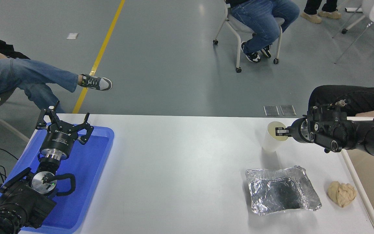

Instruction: Pick up paper cup place in dustbin

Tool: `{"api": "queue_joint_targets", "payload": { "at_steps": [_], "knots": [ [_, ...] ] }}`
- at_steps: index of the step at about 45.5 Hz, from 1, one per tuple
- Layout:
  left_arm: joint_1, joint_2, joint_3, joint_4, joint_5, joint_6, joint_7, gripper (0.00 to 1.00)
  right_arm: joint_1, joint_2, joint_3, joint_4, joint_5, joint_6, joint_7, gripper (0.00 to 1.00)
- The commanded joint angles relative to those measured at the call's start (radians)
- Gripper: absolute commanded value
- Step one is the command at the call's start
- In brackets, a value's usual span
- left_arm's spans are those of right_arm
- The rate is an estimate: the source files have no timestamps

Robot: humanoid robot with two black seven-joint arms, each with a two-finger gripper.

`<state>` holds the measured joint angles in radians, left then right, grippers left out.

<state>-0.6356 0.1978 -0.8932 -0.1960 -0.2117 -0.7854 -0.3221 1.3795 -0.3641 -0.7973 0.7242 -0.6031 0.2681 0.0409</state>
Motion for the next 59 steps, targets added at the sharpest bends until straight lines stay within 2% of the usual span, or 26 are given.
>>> {"api": "queue_joint_targets", "payload": {
  "at_steps": [1,7,21,52,59],
  "knots": [
    [0.001,0.0,0.0,-0.002,0.0,0.0,0.0,1.0,0.277,-0.124,-0.108,0.202,0.008,0.112,-0.001,0.0],
    [0.001,0.0,0.0,-0.002,0.0,0.0,0.0,1.0,0.473,-0.177,-0.207,0.333,0.009,0.178,-0.001,0.0],
    [0.004,0.003,-0.001,0.001,0.002,0.0,0.0,1.0,0.826,-0.176,-0.399,0.506,0.022,0.281,-0.004,0.0],
    [0.004,0.003,-0.001,0.001,0.0,0.0,0.0,1.0,0.856,-0.183,-0.485,0.492,0.008,0.295,-0.007,0.0],
    [0.002,0.002,-0.001,0.001,0.0,0.0,0.0,1.0,0.84,-0.26,-0.526,0.431,-0.033,0.295,-0.004,0.0]
  ]
}}
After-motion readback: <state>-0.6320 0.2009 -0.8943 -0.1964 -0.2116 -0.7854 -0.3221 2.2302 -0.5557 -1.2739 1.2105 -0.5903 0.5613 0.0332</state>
